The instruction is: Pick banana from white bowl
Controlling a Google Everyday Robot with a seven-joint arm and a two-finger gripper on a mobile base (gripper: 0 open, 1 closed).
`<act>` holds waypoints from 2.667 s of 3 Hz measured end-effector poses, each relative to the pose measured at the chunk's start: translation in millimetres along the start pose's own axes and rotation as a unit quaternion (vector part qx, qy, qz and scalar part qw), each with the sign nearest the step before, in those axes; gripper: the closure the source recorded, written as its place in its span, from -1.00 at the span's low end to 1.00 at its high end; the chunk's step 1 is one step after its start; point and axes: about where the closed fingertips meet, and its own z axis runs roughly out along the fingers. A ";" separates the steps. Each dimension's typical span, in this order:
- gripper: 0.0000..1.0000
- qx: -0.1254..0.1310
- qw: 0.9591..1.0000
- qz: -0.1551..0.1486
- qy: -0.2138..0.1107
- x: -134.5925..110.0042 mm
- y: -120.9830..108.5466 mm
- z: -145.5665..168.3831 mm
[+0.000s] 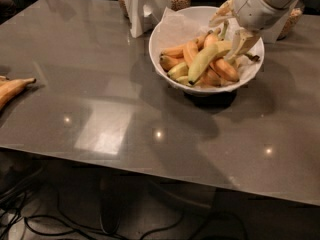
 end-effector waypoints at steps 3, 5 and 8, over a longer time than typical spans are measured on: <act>-0.28 -0.017 0.999 -0.008 -0.032 -5.6 -0.7 29.2; -0.20 -0.024 0.999 -0.007 -0.043 -10.3 1.7 37.9; 0.76 -0.032 0.998 -0.005 -0.048 -12.4 7.2 41.5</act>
Offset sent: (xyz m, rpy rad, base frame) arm 0.0131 0.0117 -0.0228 0.0337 0.0428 0.0473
